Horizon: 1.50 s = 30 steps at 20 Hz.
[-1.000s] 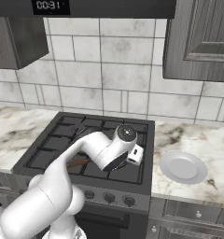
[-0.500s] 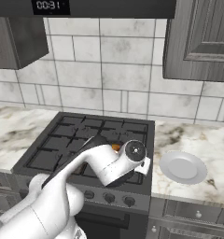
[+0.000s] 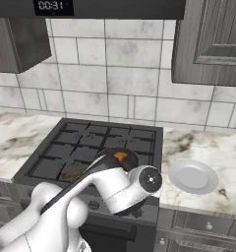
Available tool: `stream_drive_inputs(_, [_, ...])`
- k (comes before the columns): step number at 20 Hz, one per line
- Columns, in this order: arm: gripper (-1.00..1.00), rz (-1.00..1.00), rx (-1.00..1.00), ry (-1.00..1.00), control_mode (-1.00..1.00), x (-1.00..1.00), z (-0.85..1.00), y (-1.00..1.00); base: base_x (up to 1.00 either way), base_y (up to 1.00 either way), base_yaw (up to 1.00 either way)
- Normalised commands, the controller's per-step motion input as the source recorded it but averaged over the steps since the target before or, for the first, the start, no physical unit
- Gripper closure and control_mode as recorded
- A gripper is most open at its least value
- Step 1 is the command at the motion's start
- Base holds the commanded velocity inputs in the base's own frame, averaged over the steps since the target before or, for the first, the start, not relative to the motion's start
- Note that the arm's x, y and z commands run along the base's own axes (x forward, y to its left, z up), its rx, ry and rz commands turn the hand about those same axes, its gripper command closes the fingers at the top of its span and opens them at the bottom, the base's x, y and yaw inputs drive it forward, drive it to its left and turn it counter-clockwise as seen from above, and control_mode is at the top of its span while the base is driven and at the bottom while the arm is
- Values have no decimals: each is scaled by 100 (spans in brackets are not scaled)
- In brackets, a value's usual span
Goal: Pick the croissant and place it on the pan. Then turn on the stove to warm the croissant.
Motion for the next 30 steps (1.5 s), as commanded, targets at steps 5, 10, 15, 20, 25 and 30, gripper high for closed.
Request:
stream_drive_inputs(5, [-100,3,7,-17,-100,-32,0,-11,0,0,0])
stream_drive_inputs(10, [-100,2,8,-18,-100,-32,0,-12,0,0,0])
stream_drive_inputs(15, [-100,1,7,-19,-100,-28,0,-2,0,0,0])
stream_drive_inputs(20, [-100,0,6,-14,-100,-14,-4,-5,0,0,0])
stream_drive_inputs(25, [-100,0,4,-13,-100,-5,-9,-3,0,0,0])
stream_drive_inputs(30, [-100,0,2,-14,-100,0,-18,0,0,0,0])
